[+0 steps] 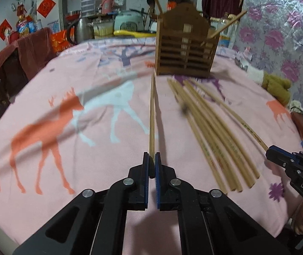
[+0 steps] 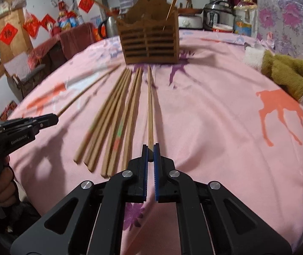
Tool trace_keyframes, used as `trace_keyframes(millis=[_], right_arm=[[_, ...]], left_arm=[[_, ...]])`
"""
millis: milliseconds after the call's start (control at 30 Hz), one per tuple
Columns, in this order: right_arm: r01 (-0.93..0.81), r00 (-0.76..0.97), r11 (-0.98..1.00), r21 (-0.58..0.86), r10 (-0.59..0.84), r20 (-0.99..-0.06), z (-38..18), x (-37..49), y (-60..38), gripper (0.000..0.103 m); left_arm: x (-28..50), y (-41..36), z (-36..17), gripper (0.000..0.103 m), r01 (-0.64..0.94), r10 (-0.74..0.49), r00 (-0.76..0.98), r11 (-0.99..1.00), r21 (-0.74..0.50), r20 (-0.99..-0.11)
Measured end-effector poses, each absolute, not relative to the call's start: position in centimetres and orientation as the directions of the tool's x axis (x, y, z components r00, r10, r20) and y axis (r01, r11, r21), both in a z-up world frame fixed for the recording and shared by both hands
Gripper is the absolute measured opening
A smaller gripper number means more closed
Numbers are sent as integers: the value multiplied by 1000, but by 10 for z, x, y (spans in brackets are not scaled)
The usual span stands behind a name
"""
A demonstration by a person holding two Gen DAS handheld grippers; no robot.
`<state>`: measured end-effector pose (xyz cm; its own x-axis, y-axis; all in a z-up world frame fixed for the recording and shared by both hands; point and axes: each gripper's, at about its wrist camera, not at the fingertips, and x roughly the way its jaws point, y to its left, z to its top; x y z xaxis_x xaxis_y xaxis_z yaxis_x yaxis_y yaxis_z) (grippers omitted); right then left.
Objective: Organize utensils
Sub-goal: 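Carry both chopsticks into the wooden holder and open both tools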
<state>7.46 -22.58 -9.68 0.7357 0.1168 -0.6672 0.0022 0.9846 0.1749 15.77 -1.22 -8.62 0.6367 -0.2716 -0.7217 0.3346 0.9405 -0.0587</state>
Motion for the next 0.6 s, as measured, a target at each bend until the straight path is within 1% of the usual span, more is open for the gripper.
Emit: trace_keyframes(millis=[233, 400, 600], right_arm=[[24, 802, 981, 195, 97, -589, -63, 72, -241, 5], [27, 858, 975, 221, 90, -505, -27, 71, -253, 5], [18, 903, 970, 241, 88, -421, 8, 68, -261, 5]], left_arm=[[152, -16, -43, 6, 360, -304, 686, 931, -55, -661], [152, -19, -15, 6, 391, -340, 702, 918, -60, -626], [161, -17, 16, 6, 406, -379, 706, 909, -96, -598]])
